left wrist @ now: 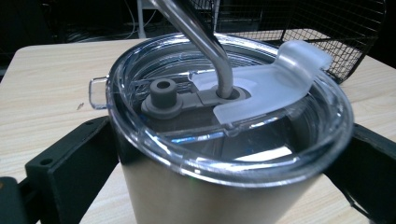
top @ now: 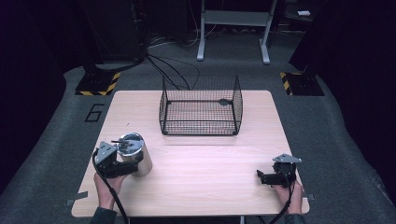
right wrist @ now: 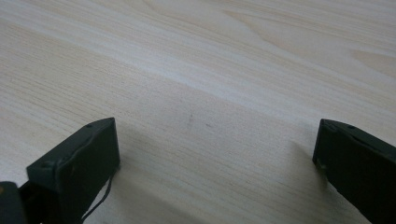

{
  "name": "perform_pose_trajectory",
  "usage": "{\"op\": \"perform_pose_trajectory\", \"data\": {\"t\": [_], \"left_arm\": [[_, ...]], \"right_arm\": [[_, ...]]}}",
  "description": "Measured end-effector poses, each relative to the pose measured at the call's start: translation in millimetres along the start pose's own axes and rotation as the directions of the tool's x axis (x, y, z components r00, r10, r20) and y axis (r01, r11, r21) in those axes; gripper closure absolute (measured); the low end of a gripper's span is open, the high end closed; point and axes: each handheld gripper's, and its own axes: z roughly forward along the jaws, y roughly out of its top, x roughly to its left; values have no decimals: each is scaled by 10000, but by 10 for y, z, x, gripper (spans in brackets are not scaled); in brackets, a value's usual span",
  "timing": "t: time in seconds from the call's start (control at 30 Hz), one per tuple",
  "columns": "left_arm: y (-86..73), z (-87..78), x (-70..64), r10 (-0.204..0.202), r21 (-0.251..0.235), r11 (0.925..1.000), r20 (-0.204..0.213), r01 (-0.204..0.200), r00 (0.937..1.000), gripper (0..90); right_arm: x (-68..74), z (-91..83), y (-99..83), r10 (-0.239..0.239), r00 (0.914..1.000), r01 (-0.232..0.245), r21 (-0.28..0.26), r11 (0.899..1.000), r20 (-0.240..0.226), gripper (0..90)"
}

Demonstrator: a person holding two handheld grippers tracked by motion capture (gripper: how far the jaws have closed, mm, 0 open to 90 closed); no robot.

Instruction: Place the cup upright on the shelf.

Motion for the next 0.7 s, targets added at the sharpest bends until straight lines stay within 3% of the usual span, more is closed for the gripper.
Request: {"op": "perform_pose_trajectory", "data": {"t": [0.3,0.7], "left_arm": [[3,72,-35,3,-288,9996,-310,-12,9995,17],[23,69,-37,282,-91,9996,-316,-285,9991,29]], "right_arm": [[1,0,0,-4,10000,4,0,10000,5,1],[0,0,0,-7,10000,7,-2,10000,5,1]]}}
